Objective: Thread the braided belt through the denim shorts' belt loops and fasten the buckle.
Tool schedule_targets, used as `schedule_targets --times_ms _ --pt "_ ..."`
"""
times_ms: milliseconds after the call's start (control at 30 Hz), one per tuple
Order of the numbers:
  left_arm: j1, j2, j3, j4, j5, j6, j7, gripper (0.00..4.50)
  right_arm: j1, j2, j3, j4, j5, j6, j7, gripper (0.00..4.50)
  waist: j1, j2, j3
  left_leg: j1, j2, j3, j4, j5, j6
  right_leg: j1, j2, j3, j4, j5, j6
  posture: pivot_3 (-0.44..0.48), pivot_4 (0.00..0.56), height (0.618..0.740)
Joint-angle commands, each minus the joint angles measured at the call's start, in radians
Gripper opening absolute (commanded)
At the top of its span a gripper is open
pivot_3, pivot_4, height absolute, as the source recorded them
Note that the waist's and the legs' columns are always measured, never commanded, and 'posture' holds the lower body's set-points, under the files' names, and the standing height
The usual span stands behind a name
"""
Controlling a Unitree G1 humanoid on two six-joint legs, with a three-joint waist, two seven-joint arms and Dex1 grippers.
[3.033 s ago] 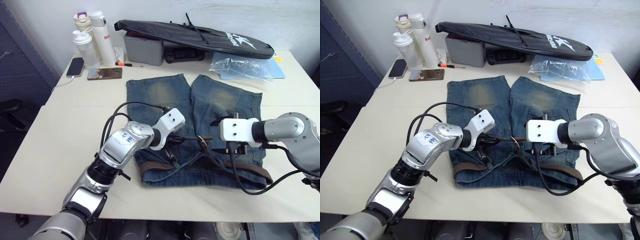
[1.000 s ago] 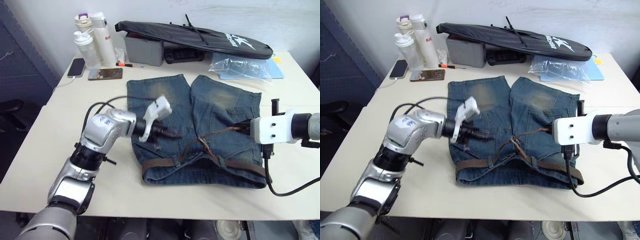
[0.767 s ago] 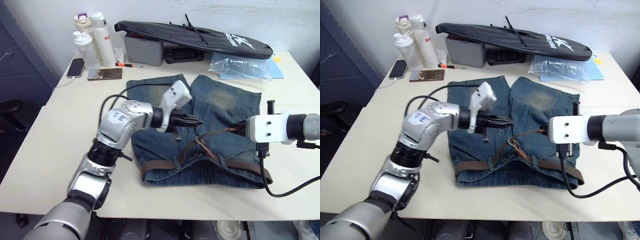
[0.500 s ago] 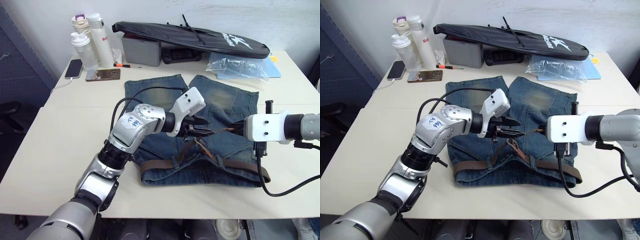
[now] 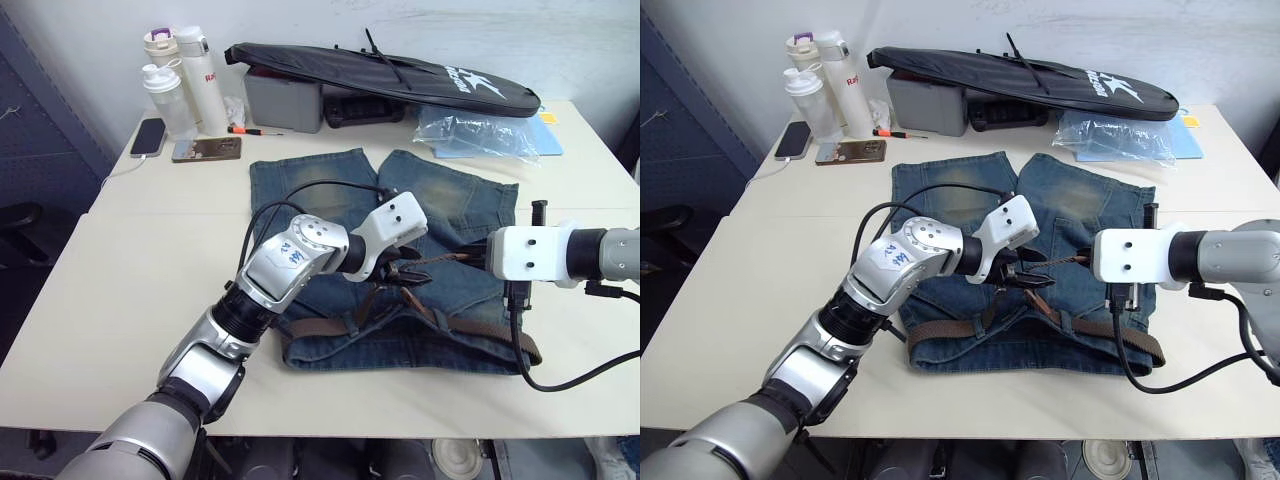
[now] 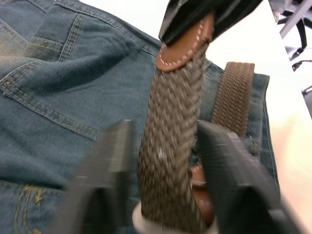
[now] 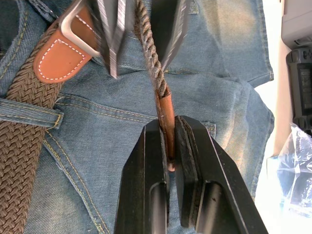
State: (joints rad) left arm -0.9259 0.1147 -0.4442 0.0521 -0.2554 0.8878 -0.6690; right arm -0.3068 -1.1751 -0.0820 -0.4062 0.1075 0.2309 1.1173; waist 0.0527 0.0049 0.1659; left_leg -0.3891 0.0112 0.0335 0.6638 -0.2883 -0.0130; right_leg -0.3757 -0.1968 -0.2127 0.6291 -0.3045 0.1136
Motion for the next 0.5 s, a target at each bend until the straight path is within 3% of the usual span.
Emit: schedule_targets --times_ms 33,300,500 --pt "-0.029 -0.024 0.042 -0.010 -0.001 0.005 0.017 0.15 0.004 0.005 -0.018 -0.045 0.001 0.007 -0.015 0.00 0.000 0.000 0.000 0.000 0.000 0.000 0.000 0.000 0.000 0.000 0.000 0.000 0.000 0.000 0.000 0.000 0.150 0.645" --pt "-0.037 -0.080 0.136 0.003 -0.071 0.111 0.030 0.07 -0.001 0.063 0.007 -0.110 0.069 0.154 -0.039 0.00 0.000 0.000 0.000 0.000 0.000 0.000 0.000 0.000 0.000 0.000 0.000 0.000 0.000 0.000 0.000 0.000 0.150 0.645" --pt "-0.030 -0.120 0.216 0.014 -0.119 0.234 0.058 0.00 0.003 0.074 -0.076 -0.146 0.159 0.272 -0.040 2.60 0.000 0.000 0.000 0.000 0.000 0.000 0.000 0.000 0.000 0.000 0.000 0.000 -0.001 0.000 0.000 0.000 0.150 0.645"
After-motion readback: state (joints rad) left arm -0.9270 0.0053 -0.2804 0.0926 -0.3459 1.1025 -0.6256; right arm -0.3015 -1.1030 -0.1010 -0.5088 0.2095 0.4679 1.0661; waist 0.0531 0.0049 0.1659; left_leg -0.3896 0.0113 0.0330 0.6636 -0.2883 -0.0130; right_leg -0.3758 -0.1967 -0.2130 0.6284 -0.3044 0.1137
